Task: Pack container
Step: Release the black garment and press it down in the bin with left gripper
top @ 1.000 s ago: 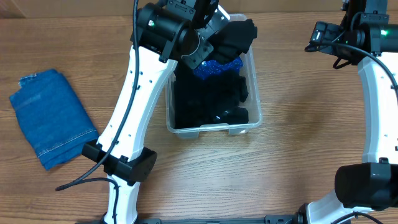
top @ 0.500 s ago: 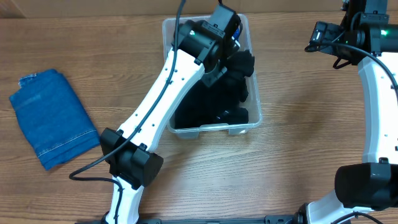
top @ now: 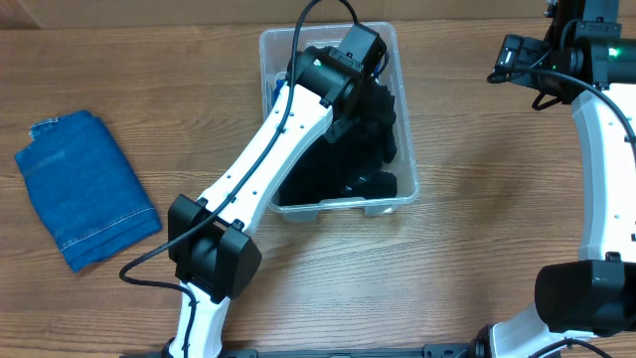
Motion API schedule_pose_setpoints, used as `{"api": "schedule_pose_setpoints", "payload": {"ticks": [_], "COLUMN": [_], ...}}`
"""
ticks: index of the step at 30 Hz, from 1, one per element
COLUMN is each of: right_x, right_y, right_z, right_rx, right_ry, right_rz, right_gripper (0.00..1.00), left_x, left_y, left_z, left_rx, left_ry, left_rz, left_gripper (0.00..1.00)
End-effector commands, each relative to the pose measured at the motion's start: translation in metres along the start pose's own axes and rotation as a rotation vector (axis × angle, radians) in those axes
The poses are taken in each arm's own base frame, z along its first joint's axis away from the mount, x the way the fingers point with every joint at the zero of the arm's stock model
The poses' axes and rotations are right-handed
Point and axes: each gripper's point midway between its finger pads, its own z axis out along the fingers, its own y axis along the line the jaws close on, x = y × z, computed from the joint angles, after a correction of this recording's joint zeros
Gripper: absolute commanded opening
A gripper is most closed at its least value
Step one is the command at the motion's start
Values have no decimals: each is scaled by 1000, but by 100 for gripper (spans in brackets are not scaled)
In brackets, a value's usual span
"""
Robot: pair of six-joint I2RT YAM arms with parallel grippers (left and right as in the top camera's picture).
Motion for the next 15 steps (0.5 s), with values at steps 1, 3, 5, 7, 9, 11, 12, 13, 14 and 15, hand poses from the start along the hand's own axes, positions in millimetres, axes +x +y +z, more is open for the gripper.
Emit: {"api": "schedule_pose_setpoints", "payload": {"ticks": [1, 3, 5, 7, 9, 11, 12, 13, 14, 15], "right_x": [-2, -2, -2, -2, -3, -3, -3, -2, -2, -2], "right_y": [-1, -1, -1, -1, -1, -1, -1, -1, -1, -1], "right_z": [-3, -3, -3, -3, -3, -3, -3, -3, -3, -3], "right_rx": [2, 2, 2, 2, 2, 2, 2, 2, 2, 2], "right_ry": [-12, -12, -12, -12, -12, -12, -12, -12, -12, -12], "right_rz": [7, 7, 7, 7, 7, 7, 7, 7, 7, 7], "right_gripper": [100, 100, 100, 100, 100, 100, 100, 100, 100, 100], "left_x": [6, 9, 13, 17, 23, 27, 29, 30, 31, 34], "left_y": [-13, -27, -43, -55, -66, -71, -76, -78, -80, -83], "left_z": [2, 0, -3, -5, -8, -10, -12, -13, -14, -15], "left_rx": [21, 86, 159, 219, 283, 314, 347, 359, 371, 385], "left_ry": [16, 24, 37, 52, 72, 85, 90, 92, 98, 109], "left_rz": [10, 22, 38, 45, 48, 49, 49, 49, 50, 51], "left_gripper": [4, 4, 4, 4, 4, 5, 9, 11, 14, 19]}}
